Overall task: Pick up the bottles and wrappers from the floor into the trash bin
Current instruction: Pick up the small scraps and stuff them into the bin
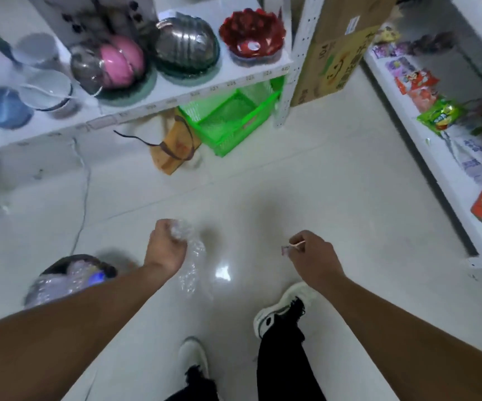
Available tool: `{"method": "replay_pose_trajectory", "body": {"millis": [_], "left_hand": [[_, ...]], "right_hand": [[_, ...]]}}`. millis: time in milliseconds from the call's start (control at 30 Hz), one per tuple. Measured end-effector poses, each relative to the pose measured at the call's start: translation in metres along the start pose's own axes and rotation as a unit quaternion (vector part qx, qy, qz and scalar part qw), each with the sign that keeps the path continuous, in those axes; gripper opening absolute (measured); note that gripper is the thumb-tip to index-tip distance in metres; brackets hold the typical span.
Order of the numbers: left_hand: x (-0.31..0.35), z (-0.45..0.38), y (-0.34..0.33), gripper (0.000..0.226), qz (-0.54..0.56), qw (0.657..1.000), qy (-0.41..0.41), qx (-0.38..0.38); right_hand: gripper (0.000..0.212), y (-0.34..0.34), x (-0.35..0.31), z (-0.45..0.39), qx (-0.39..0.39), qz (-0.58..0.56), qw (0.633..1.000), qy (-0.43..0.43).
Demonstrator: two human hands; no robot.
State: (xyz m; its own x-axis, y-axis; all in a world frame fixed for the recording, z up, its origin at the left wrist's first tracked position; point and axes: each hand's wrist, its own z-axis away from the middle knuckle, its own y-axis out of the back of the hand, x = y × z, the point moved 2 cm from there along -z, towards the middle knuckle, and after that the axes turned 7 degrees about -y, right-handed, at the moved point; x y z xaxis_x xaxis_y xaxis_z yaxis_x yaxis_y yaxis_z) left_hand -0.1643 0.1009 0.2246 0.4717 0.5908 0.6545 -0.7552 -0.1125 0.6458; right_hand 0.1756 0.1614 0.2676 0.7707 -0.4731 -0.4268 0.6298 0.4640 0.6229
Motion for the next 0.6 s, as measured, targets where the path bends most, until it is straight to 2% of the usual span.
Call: {"method": "replay_pose_trajectory", "body": {"millis": [133, 200, 300, 433, 600], "left_hand": [[-0.081, 0.045, 0.079, 0.048, 0.078, 0.992, 0.086, 0.045], [-0.110, 0.072, 0.118, 0.046, 0.101, 0.985, 0.123, 0.070], [-0.145, 0.117, 0.166, 0.038, 0.062, 0.980, 0.173, 0.081], [-0.186, 0.194, 0.190, 0.028, 0.137, 0.937, 0.296, 0.124], [-0.212, 0.241, 0.215, 0.024, 0.187, 0.886, 0.351, 0.237]], "right_hand": [[0.015, -0.058, -0.051, 0.035, -0.028, 0.014, 0.999, 0.031], [0.018, -0.086, -0.078, 0.057, -0.053, 0.038, 0.996, 0.065], [0.019, -0.128, -0.115, 0.087, -0.091, 0.056, 0.987, 0.118], [0.016, -0.178, -0.141, 0.124, -0.154, 0.101, 0.969, 0.164], [0.017, -0.212, -0.174, 0.143, -0.181, 0.145, 0.944, 0.233]]}}
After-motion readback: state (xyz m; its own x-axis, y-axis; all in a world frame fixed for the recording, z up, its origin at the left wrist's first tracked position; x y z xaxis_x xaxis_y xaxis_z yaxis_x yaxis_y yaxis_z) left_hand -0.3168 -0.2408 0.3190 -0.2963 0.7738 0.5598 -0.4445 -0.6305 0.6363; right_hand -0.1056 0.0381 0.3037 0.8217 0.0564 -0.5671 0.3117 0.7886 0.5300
